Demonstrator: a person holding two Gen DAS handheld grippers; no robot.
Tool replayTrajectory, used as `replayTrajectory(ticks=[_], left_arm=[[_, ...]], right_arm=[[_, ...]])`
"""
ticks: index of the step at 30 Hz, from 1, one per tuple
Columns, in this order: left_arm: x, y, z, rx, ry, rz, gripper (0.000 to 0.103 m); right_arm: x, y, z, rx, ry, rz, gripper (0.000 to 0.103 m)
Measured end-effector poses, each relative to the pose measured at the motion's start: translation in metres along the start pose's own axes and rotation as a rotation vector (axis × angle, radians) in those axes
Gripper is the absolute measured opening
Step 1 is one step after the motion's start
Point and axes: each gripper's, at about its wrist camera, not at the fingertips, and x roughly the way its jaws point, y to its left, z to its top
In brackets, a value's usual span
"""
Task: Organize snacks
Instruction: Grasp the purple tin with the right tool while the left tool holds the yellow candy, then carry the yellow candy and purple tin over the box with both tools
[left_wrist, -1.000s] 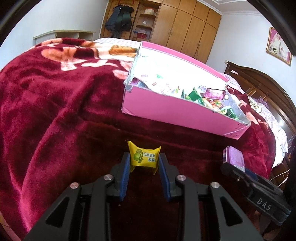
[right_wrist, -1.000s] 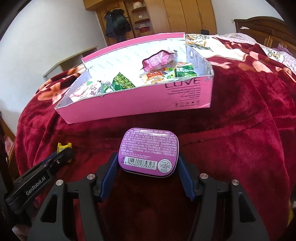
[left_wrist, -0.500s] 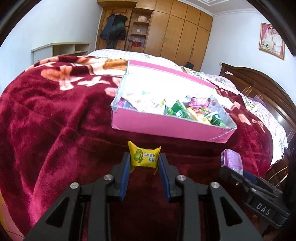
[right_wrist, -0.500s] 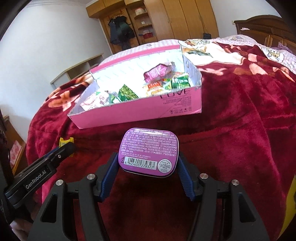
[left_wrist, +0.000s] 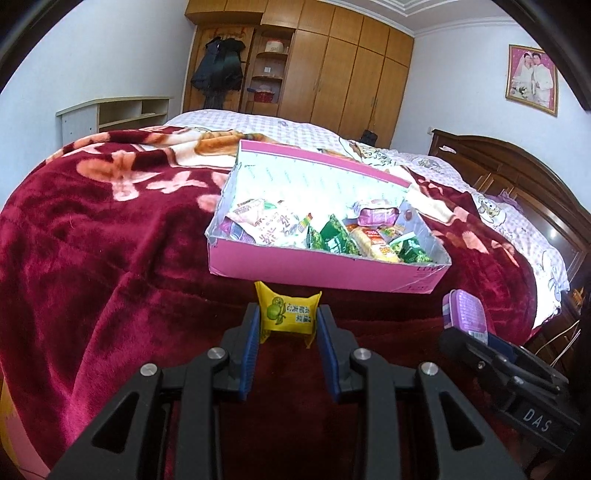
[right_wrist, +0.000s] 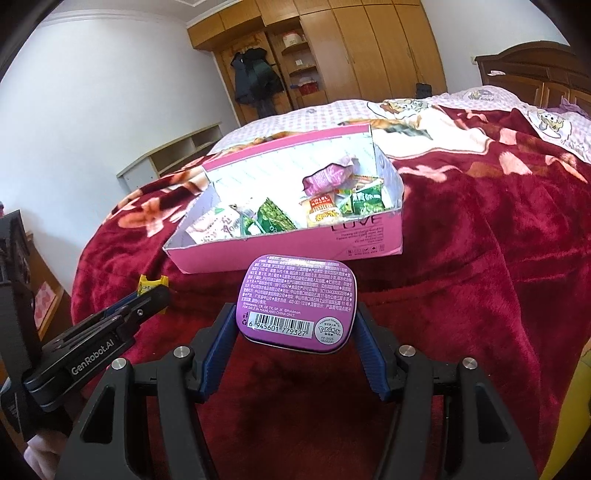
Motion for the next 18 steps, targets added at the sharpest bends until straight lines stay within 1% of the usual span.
replayTrajectory(ticks=[3, 11, 18], left_arm=[[-0.006, 0.002, 0.003, -0.009, -0.011, -0.015, 0.031], [-0.021, 0.001, 0.012, -0.005, -0.056, -0.025, 0.031], [-0.016, -0.003, 0.028, 0.014, -0.064, -0.032, 0.031]], right_arm=[[-0.004, 0.0, 0.001, -0.001, -0.005, 0.009, 0.063], [-0.011, 0.002, 0.003, -0.013, -0.016, 0.036, 0.063], [-0.009, 0.001, 0.016, -0.033, -0.018, 0.045, 0.063]])
